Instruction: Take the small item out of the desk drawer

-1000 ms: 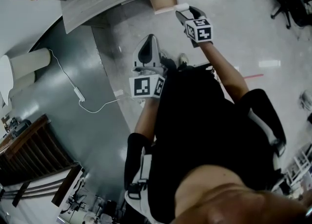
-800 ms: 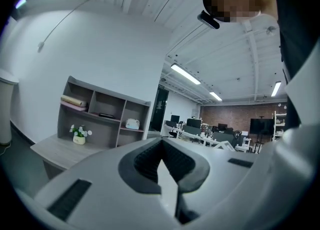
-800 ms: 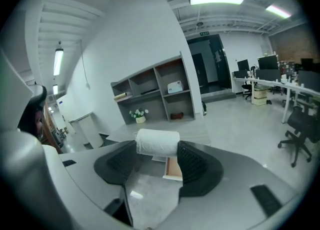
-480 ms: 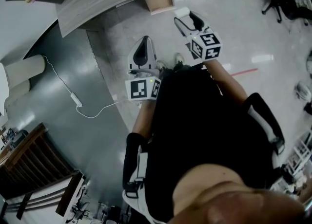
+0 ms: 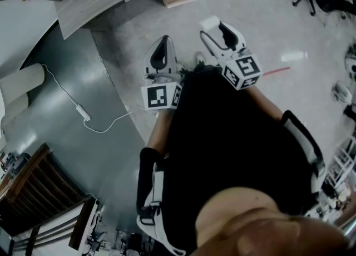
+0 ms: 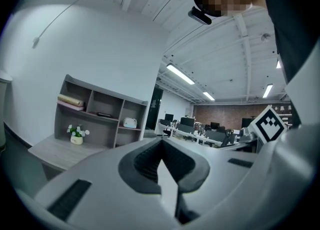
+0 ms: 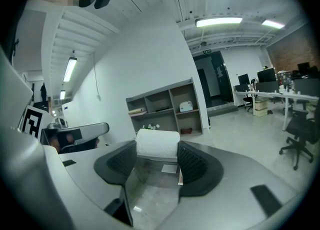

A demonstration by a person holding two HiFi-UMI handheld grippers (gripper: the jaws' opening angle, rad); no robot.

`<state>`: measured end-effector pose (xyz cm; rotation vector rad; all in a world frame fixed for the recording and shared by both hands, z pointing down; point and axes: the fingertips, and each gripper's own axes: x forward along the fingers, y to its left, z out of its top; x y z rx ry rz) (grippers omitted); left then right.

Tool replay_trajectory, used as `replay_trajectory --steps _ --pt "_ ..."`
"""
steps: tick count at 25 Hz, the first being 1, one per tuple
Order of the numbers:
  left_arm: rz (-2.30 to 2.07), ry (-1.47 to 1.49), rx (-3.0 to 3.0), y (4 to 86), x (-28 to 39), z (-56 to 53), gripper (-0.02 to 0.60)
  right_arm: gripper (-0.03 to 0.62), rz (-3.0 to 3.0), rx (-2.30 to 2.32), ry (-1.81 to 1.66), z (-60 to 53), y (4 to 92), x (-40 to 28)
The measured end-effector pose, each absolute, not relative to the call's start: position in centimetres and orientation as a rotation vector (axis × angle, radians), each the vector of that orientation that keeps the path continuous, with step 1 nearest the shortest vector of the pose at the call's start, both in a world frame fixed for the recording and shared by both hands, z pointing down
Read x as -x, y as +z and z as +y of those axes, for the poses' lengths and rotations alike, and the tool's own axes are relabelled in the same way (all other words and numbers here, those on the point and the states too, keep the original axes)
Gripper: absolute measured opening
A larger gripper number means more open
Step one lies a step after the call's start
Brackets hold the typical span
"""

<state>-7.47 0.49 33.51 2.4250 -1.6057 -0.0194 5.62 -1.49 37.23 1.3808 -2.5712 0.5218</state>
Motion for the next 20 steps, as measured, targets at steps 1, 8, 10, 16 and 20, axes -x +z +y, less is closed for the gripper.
replay_trajectory --steps 1,8,10,16,20 --pt "-1.602 -0.018 -2.431 33.5 7.4 0.8 -0.002 0.255 -2.571 -1.378 0.520 -1.0 37.2 -5.6" --pt "-1.586 -0.048 -2.446 33.3 7.0 0.8 -0.002 0.255 -2.568 -1.383 0.499 -0.1 37.4 -5.4" --pt "-1.583 -0.036 -2.457 33.4 6.9 0.9 -0.002 0.255 -2.575 -1.374 0.490 0.0 37.2 -5.5" --pt "-1.584 -0.022 -2.461 33.6 6.8 1.3 -0.002 0.255 -2.599 -1.339 0.465 0.4 36.9 -5.0" --pt "-1.586 -0.019 -2.459 33.6 6.9 1.4 -0.002 0.255 -2.597 -1.340 0.472 0.6 37.0 -4.9"
